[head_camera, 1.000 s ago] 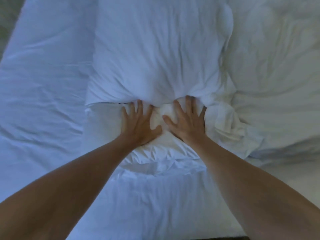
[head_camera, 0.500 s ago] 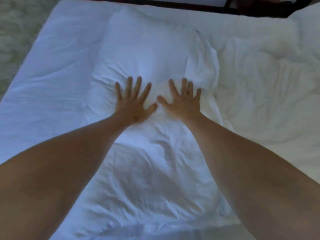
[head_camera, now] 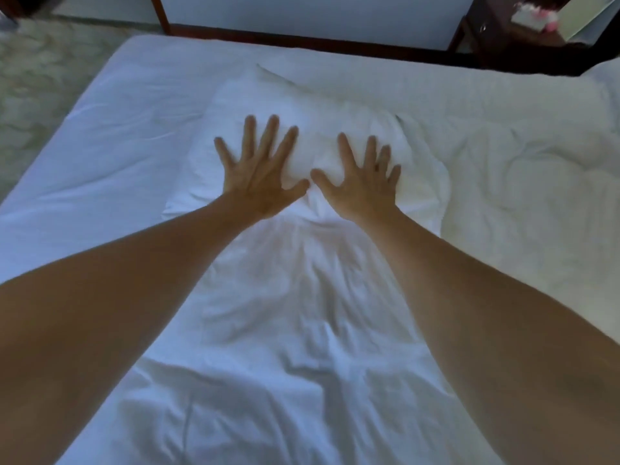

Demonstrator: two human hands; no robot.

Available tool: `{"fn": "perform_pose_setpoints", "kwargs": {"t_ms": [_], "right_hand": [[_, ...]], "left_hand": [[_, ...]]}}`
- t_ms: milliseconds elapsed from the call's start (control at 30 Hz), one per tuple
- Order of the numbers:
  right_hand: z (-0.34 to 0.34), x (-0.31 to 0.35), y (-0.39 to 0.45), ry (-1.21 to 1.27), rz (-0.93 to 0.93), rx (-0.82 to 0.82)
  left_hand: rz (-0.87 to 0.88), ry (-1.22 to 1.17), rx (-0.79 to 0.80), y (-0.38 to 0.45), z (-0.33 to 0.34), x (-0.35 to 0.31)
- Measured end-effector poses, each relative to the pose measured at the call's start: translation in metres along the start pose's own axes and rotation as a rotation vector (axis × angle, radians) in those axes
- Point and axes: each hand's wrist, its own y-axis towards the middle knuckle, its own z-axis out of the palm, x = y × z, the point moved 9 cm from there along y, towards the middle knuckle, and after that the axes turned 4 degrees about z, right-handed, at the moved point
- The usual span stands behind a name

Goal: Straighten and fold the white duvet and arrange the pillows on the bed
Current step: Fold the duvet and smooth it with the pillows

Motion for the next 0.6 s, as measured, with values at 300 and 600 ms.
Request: {"fn": "perform_pose_setpoints", "kwargs": {"t_ms": [300,600], "right_hand": [[0.112,-0.036,0.058,-0.153,0.059,0.316],[0.154,-0.039,0.074,-0.144,0.102,0.254]], "left_hand": [[-0.047,0.000,0.272,0.052,0.114,0.031],[-0.059,0.172,0.172,0.067,0.150,0.026]]}}
